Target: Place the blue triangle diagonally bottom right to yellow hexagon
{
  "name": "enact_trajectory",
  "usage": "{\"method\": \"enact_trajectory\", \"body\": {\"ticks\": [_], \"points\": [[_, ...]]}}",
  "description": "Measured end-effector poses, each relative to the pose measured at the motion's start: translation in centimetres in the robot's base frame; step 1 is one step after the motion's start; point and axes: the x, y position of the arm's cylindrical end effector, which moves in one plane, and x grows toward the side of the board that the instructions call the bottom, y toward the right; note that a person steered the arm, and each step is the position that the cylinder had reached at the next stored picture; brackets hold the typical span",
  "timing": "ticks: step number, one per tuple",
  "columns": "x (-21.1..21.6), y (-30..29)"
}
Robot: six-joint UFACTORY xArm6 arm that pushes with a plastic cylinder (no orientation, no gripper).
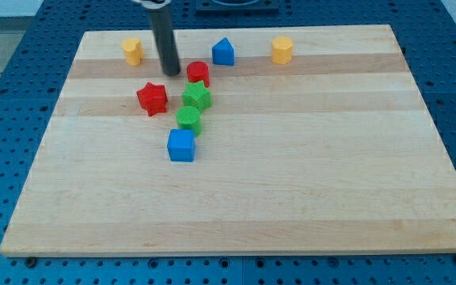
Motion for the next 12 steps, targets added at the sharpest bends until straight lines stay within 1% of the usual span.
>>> {"method": "enact_trajectory", "body": {"ticks": [1,2,3,6,7,8,9,11,12], "points": [[-2.7,0.3],[-5.4,1.9],[-6.4,3.1],[-7.2,3.1],[-6.3,3.7],[-3.8,5.3],[-2.1,5.4],[-1.3,5.7],[0.1,7.4]]}}
